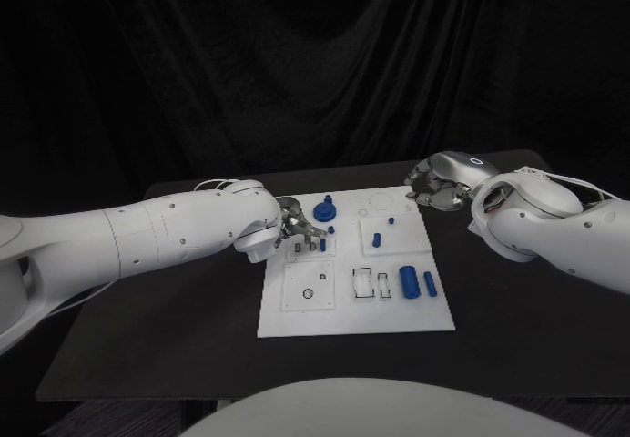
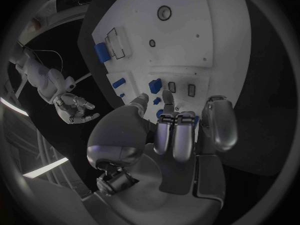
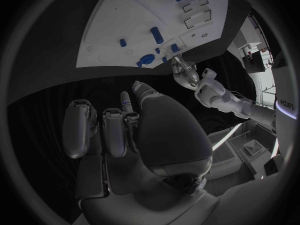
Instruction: Assemble the parts on the task board
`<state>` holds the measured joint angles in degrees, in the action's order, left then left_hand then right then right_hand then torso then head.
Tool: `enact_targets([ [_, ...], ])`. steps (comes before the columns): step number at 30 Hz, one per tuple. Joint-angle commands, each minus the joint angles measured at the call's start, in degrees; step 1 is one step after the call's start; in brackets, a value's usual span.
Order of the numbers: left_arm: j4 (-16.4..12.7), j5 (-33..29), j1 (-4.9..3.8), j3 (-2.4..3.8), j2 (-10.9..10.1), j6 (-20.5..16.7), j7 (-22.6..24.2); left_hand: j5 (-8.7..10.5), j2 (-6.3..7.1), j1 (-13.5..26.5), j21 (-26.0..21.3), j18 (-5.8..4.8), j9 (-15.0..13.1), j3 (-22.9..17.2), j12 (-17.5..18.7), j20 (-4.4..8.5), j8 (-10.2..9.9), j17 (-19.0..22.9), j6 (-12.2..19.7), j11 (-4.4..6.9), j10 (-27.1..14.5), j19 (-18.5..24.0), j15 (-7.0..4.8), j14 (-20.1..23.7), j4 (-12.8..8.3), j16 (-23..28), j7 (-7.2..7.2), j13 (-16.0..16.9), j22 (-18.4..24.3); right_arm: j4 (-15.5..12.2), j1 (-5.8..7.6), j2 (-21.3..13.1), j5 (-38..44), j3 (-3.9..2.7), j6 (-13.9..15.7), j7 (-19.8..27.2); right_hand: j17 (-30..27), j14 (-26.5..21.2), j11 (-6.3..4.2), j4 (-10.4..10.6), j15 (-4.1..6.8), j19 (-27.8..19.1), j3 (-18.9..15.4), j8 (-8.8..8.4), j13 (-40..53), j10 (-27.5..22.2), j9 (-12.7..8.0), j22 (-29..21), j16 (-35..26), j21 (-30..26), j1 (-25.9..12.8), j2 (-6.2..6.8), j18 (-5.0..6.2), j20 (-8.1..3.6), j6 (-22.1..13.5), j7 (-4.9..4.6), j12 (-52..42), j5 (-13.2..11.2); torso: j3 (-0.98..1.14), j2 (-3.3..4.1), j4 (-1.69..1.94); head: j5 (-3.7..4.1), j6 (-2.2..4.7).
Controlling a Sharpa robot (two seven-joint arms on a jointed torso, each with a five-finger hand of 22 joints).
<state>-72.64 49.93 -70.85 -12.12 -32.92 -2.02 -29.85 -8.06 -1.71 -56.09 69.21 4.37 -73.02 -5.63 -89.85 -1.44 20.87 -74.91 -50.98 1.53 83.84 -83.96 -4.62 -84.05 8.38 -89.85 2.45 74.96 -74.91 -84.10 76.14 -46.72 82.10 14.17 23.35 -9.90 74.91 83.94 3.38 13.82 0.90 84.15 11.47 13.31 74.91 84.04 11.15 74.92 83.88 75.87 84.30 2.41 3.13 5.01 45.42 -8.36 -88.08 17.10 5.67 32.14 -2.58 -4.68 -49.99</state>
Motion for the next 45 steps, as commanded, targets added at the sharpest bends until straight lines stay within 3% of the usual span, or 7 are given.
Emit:
enact_targets([
  [1,-0.1,1.5,0.06,0.05,0.4,-0.1,1.0,-0.06,-0.04,-0.7,0.1,-0.04,-0.2,0.4,-0.1,0.27,0.4,-15.1,0.5,0.42,6.2,-0.7,-0.54,-6.0,-0.1,-0.1,-0.1,15.0,-9.2,0.0,-0.14,0.1,0.2,-0.04,-0.5,-1.0,2.8,3.0,0.3,0.0,-0.27,0.1,0.2,-0.05,11.2,2.2,0.0,10.7,-0.3,-0.3,0.4,-0.04,0.2,0.4,0.4,-0.17,0.2,0.4,0.02,0.03,-0.01,-0.09,-0.01],
  [17,0.9,1.9,0.06,0.05,1.8,2.3,-1.2,0.09,-0.09,-0.8,0.2,-0.08,-0.3,0.5,-0.1,0.29,0.2,-15.1,0.7,0.42,6.2,-0.8,-0.56,-6.0,-0.2,-0.1,-0.09,15.0,-9.3,0.1,-0.13,0.2,0.2,-0.04,-0.9,-1.3,2.9,3.0,0.3,-0.1,-0.27,0.1,0.3,-0.07,11.2,2.2,-0.1,10.7,-0.2,-0.3,0.4,0.0,0.2,0.4,0.4,-0.18,0.2,0.5,0.06,0.03,-0.02,0.15,-0.01],
  [28,1.9,9.6,0.07,0.06,3.4,3.4,-3.2,1.8,0.64,0.1,0.4,-0.12,0.1,2.4,-0.1,0.43,-1.0,-15.1,-0.2,0.54,6.2,-1.0,-0.69,-6.0,0.4,-0.1,-0.2,15.0,-9.3,0.4,-0.13,0.4,0.2,-0.04,-0.9,-1.3,2.9,3.1,0.3,-0.2,-0.26,0.1,0.4,-0.1,11.2,2.2,-0.1,10.7,-0.2,-0.3,0.5,0.0,0.2,0.4,0.4,-0.17,0.2,0.7,0.05,0.0,-0.11,0.16,-0.01],
  [41,2.4,11.3,0.08,0.06,4.3,2.9,-2.4,1.19,-0.05,0.3,0.1,-0.08,0.4,2.7,-0.1,0.5,-1.7,-15.1,-0.9,0.63,6.2,-1.1,-0.77,-6.0,0.7,-0.1,-0.28,15.0,-9.2,0.7,-0.26,0.6,0.2,-0.04,-1.0,-1.4,2.9,3.1,0.3,-0.3,-0.26,0.1,0.5,-0.13,11.2,2.2,-0.2,10.7,-0.2,-0.3,0.6,0.03,0.2,0.4,0.5,-0.18,0.2,1.0,-0.02,-0.01,0.01,0.43,-0.01],
  [45,2.6,11.4,0.12,0.06,4.5,3.1,-2.0,0.35,-0.55,0.1,0.0,-0.07,1.0,2.7,-0.1,0.54,-2.8,-15.1,-1.0,0.6,6.2,-1.1,-0.77,-6.0,0.6,-0.1,-0.23,15.0,-9.2,0.7,-0.27,0.7,0.2,-0.04,-1.1,-1.4,2.9,3.1,0.3,-0.3,-0.26,0.1,0.5,-0.13,11.2,2.2,-0.2,10.7,-0.2,-0.3,0.6,0.03,0.2,0.4,0.5,-0.18,0.2,1.0,-0.03,-0.03,0.01,0.33,-0.01],
])
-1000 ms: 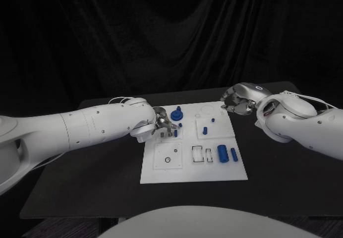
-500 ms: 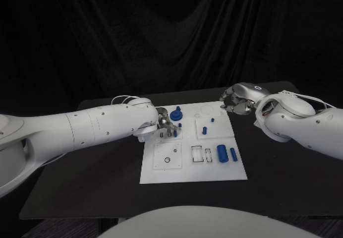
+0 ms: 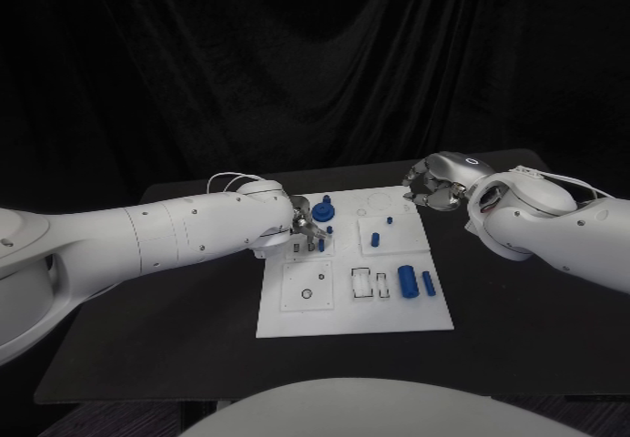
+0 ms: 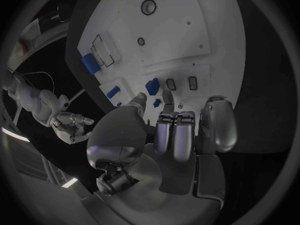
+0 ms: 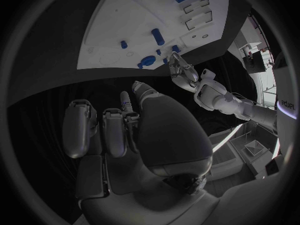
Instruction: Assemble the parts on the task board
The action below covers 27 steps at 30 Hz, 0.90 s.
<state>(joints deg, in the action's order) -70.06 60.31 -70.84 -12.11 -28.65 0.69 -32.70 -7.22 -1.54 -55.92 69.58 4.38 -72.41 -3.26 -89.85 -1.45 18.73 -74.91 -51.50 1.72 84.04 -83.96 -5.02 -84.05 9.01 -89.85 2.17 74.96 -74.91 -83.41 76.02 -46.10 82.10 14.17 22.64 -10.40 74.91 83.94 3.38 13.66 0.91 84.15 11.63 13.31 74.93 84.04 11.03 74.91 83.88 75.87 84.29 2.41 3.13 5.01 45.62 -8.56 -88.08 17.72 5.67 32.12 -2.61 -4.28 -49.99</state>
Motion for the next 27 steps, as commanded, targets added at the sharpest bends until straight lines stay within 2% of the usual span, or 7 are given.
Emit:
enact_targets([
  [1,0.1,1.0,0.12,0.05,0.3,0.5,0.9,-0.56,-0.76,-0.1,-0.4,-0.08,0.5,0.4,-0.1,0.55,-0.8,-15.1,-0.5,0.4,6.0,-1.1,-0.37,-5.9,0.0,-0.1,0.07,15.0,-9.2,0.1,-0.15,0.1,0.2,-0.04,-0.5,-0.9,2.9,3.1,0.3,-0.1,-0.26,0.1,0.3,-0.12,11.2,2.2,-0.1,10.7,-0.2,-0.3,0.6,0.03,0.21,0.4,0.3,0.02,0.2,0.4,-0.03,0.0,0.07,-0.06,-0.01],
  [9,0.4,1.0,0.31,0.05,0.7,1.4,1.2,-1.98,-1.56,-0.7,-0.6,-0.07,2.7,0.4,-0.1,0.48,-3.4,-15.1,-1.3,0.26,6.0,-1.1,-0.27,-5.9,-0.3,-0.1,0.24,15.0,-9.2,0.2,-0.18,0.2,0.2,-0.04,-0.6,-1.0,2.9,3.1,0.3,-0.1,-0.26,0.1,0.3,-0.12,11.2,2.2,-0.1,10.7,-0.2,-0.3,0.6,0.03,0.21,0.4,0.3,0.02,0.2,0.4,-0.01,0.02,0.06,-0.21,-0.01],
  [27,1.0,1.0,0.8,0.05,1.2,2.7,2.1,-4.78,-2.76,-2.2,-0.9,-0.06,5.9,-0.7,-0.1,0.36,-6.7,-15.1,-2.8,0.12,6.0,-1.1,-0.13,-5.9,-1.5,-0.1,0.41,15.0,-9.2,0.2,-0.19,0.3,0.2,-0.04,-0.5,-1.0,2.7,3.0,0.31,-0.2,-0.26,0.0,0.4,-0.16,11.0,2.0,-0.2,10.6,-0.3,-0.5,0.6,0.02,0.26,0.39,0.3,0.0,0.3,0.6,-0.01,0.03,0.02,-0.09,-0.01],
])
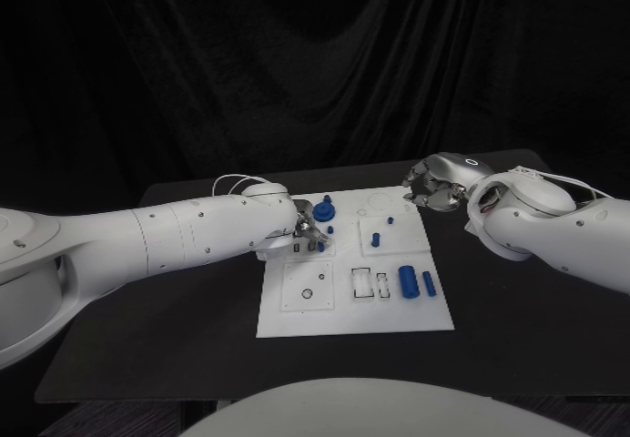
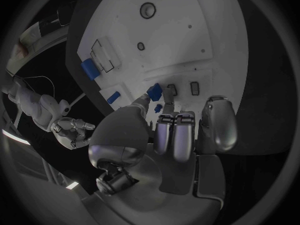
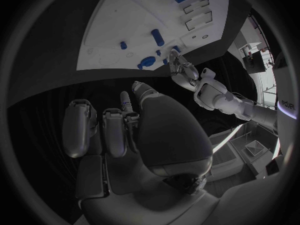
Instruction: Assemble the parts on the task board
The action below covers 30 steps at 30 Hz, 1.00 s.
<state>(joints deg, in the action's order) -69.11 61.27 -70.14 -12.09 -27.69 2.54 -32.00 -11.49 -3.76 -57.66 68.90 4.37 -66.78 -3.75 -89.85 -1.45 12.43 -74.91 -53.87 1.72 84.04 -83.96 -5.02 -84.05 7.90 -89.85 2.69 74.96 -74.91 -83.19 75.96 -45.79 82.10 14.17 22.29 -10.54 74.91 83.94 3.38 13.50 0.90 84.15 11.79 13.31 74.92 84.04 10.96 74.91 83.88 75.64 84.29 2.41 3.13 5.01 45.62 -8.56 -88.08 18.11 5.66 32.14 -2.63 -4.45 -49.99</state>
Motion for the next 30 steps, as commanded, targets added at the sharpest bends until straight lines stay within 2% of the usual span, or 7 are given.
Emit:
enact_targets([
  [1,0.1,0.0,0.13,0.04,0.2,0.7,1.6,-0.51,-0.54,-0.5,-0.2,-0.06,0.3,-0.2,-0.1,0.36,-0.4,-15.1,-0.4,0.12,6.0,-1.1,-0.14,-5.9,-0.4,-0.1,-0.11,15.0,-9.2,0.0,-0.14,0.0,0.2,-0.04,-0.1,-0.8,2.7,3.0,0.31,0.0,-0.26,0.0,0.2,-0.16,11.0,2.0,-0.1,10.6,-0.3,-0.3,0.6,0.02,0.25,0.39,0.3,0.0,0.3,0.2,-0.01,0.0,0.03,0.1,-0.01],
  [15,-0.1,0.0,0.27,0.04,0.1,-0.1,4.0,-5.22,-0.86,-2.4,-0.5,-0.02,1.8,-4.1,-0.1,0.38,-2.4,-15.1,-1.2,0.24,6.0,-1.1,-0.19,-5.9,-3.1,-0.1,-0.28,15.0,-9.3,0.0,-0.14,0.0,0.2,-0.04,-0.3,-0.9,2.7,3.0,0.31,0.0,-0.26,0.0,0.2,-0.16,11.0,2.0,-0.1,10.6,-0.3,-0.3,0.6,0.02,0.25,0.39,0.3,0.0,0.3,0.2,-0.01,-0.01,0.09,0.05,-0.01],
  [19,-0.1,0.0,0.28,0.04,0.0,0.0,4.2,-6.65,-0.41,-2.8,-0.4,-0.03,2.0,-6.5,-0.1,0.47,-2.7,-15.1,-1.6,0.39,6.0,-1.1,-0.31,-5.9,-4.5,-0.1,-0.45,15.0,-9.3,0.1,-0.14,0.0,0.2,-0.04,-0.5,-1.0,2.7,3.0,0.31,-0.1,-0.27,0.0,0.3,-0.16,11.0,2.0,-0.1,10.6,-0.3,-0.4,0.7,-0.01,0.28,0.4,0.3,0.0,0.3,0.3,-0.01,0.0,0.1,-0.02,-0.01],
  [30,-0.2,0.0,0.31,0.04,-0.2,-0.3,4.2,-8.36,0.96,-2.2,-0.4,-0.05,1.6,-12.2,-0.1,0.65,-2.8,-15.1,-2.1,0.6,6.0,-1.1,-0.49,-5.9,-7.2,-0.1,-0.65,15.0,-9.3,0.1,-0.14,0.0,0.2,-0.04,-0.8,-1.2,2.6,3.0,0.31,-0.1,-0.27,0.0,0.4,-0.14,11.0,2.1,-0.1,10.6,-0.4,-0.4,0.7,-0.08,0.27,0.4,0.4,0.01,0.2,0.4,-0.02,0.01,0.05,-0.23,-0.01],
])
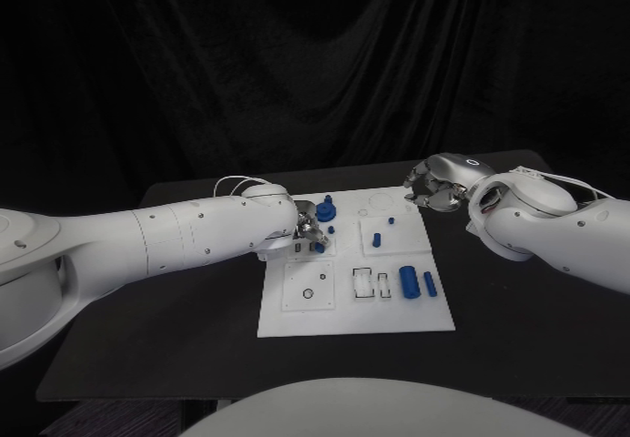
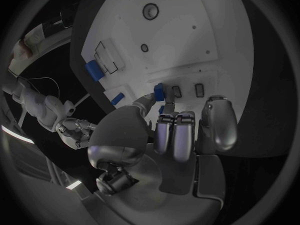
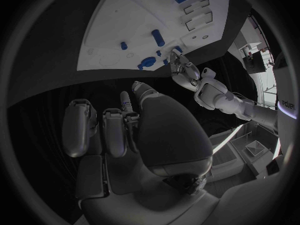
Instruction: Assemble the parts on the task board
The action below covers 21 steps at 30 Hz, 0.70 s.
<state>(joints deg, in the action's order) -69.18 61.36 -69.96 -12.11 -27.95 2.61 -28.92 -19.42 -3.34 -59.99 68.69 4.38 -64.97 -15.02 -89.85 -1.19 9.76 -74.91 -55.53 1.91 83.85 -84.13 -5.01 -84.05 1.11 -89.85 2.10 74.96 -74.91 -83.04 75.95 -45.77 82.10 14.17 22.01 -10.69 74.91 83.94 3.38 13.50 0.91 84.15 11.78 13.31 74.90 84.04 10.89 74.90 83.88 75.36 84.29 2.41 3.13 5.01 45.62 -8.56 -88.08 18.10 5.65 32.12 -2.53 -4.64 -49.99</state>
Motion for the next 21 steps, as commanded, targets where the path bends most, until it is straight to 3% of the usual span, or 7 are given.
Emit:
enact_targets([
  [1,-0.2,-0.1,0.13,0.05,0.0,-0.4,1.1,-0.7,0.79,0.3,-0.3,-0.03,-0.4,-2.0,-0.1,0.43,-0.1,-15.1,-0.5,0.44,6.2,-1.0,-0.52,-5.9,-0.8,-0.1,-0.1,15.0,-9.3,0.0,-0.13,0.0,0.2,-0.04,-0.6,-1.0,2.6,3.0,0.31,-0.1,-0.27,0.0,0.4,-0.14,11.1,2.1,-0.1,10.6,-0.4,-0.1,0.7,-0.08,0.27,0.4,0.4,0.01,0.3,0.4,-0.01,0.03,-0.05,-0.04,-0.01],
  [21,-0.5,-0.1,0.13,0.05,-1.5,-3.0,0.5,-0.46,1.46,1.6,-0.4,-0.03,-0.7,-4.2,-0.1,0.45,-0.1,-15.1,-0.6,0.43,6.2,-1.0,-0.54,-5.9,-1.4,-0.1,-0.07,15.0,-9.3,-0.1,-0.13,-0.4,0.2,-0.04,-1.0,-1.2,2.5,3.0,0.3,-0.2,-0.26,-0.1,0.5,-0.11,11.0,2.0,-0.1,10.5,-0.4,-0.3,0.8,-0.12,0.32,0.39,0.5,0.02,0.3,0.4,-0.02,0.03,-0.02,-0.25,-0.01],
])
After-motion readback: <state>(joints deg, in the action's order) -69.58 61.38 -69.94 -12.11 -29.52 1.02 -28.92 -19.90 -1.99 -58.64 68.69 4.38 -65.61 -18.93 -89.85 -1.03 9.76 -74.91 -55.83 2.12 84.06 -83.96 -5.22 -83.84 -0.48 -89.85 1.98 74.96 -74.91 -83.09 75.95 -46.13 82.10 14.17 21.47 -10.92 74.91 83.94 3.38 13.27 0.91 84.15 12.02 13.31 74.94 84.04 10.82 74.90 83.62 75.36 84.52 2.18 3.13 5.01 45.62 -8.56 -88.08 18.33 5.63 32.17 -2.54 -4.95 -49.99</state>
